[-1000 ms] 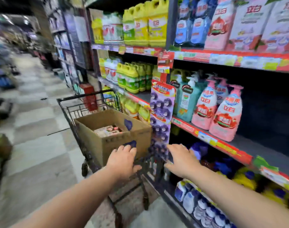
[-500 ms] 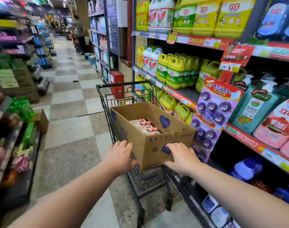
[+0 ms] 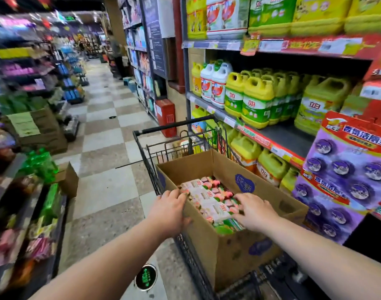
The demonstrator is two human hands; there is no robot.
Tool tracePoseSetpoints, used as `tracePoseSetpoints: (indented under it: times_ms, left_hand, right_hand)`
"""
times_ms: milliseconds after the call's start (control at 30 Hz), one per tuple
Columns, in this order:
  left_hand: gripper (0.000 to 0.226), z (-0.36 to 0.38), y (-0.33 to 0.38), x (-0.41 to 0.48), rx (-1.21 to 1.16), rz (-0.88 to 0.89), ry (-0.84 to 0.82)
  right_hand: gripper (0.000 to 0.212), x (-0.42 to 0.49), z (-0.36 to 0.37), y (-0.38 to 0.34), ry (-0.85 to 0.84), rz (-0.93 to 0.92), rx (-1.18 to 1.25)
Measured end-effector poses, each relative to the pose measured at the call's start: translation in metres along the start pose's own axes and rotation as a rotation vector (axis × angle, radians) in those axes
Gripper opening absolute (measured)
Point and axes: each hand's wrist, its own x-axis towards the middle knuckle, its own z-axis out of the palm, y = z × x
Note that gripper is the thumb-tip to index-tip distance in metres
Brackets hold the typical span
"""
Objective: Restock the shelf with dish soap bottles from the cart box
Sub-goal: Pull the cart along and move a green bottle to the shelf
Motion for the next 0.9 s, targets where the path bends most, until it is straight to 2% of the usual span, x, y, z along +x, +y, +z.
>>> tracePoseSetpoints:
  times_ms: [167, 433, 700, 800, 900]
  left_hand:
    - [0.068, 0.017, 0.005, 0.062, -0.018, 0.048, -0.056]
    - [0.067, 0.054, 0.045, 0.145, -0.040, 0.246, -0.248]
    - [0.073, 0.108, 0.069, 0.223, 0.061, 0.576, -0.513]
    - [0.078, 0.127, 0.063, 0.251, 0.059, 0.641, -0.588]
    - [0.073, 0.149, 0.057, 0.276, 0.018, 0.673, -0.646]
  right_hand:
    - [0.068, 0.047, -0.003, 0.035, -0.066, 0.130, 0.054]
    - [0.058, 0.066, 0.026, 0.076, -0.211, 0.318, 0.086]
    - [0.048, 0.098, 0.056, 0.073, -0.291, 0.553, 0.212]
    - [0.050, 0.119, 0.069, 0.064, -0.339, 0.663, 0.286]
    - [0.052, 0.139, 0.086, 0.058, -0.361, 0.773, 0.333]
